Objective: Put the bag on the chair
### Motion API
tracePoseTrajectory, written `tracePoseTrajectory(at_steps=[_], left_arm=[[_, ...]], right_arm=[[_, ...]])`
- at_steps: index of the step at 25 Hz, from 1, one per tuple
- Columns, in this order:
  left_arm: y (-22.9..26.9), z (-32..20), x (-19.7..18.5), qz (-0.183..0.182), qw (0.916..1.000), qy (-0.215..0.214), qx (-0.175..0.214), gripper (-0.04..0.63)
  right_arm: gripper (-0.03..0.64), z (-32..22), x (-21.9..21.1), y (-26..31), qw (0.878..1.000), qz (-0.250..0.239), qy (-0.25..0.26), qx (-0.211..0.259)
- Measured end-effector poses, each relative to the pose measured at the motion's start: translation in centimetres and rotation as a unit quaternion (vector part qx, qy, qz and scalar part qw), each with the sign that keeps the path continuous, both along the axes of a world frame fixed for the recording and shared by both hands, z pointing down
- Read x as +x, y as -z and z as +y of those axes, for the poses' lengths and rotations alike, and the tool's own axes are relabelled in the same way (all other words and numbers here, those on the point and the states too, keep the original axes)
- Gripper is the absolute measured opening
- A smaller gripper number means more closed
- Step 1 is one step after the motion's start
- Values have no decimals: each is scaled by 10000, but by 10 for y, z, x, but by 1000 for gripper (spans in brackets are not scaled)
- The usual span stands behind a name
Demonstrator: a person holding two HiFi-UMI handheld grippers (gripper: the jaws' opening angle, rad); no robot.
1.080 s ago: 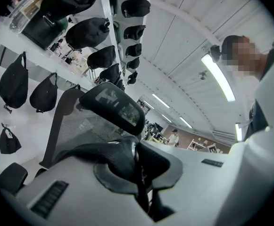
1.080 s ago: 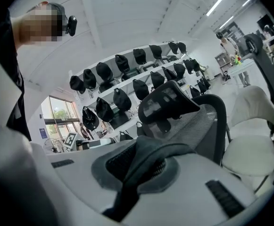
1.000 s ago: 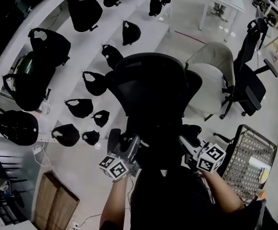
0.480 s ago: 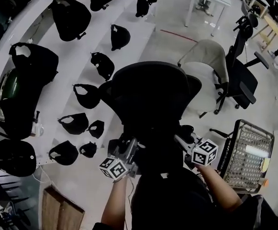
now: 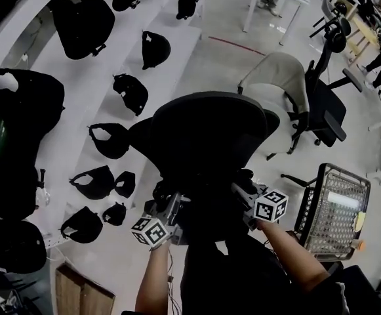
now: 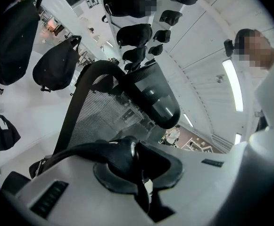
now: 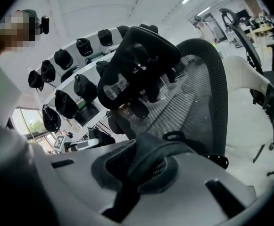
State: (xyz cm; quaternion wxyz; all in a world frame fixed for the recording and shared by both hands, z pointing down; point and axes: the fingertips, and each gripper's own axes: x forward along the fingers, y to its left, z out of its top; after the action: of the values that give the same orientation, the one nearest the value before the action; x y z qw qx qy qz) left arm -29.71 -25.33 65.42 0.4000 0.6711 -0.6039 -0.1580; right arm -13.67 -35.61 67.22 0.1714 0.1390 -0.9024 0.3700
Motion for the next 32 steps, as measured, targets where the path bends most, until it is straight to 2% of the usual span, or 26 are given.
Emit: tracePoseTrajectory(at_steps=[8, 14, 20, 25, 28, 32], left_arm=[[-45, -17, -10, 107, 9992, -132, -366, 28], [-78, -21, -13, 220, 9978, -165, -605, 28], [-113, -26, -13, 575, 9949, -1, -832, 28], [-150, -31, -20, 862, 9906, 369, -994, 28], [-162, -35, -18, 722, 9927, 259, -931, 28], [-166, -47, -18, 418, 9947, -131, -925, 28]], right_arm=[[15, -19, -7, -53, 9978, 279, -362, -481], [15, -25, -8, -94, 9948, 587, -335, -761], [16, -27, -3, -128, 9912, 710, -437, -1032], [17, -29, -4, -156, 9857, 825, -520, -1374], [18, -34, -4, -167, 9845, 807, -623, -1429], [18, -47, -7, -175, 9880, 846, -507, -1193]])
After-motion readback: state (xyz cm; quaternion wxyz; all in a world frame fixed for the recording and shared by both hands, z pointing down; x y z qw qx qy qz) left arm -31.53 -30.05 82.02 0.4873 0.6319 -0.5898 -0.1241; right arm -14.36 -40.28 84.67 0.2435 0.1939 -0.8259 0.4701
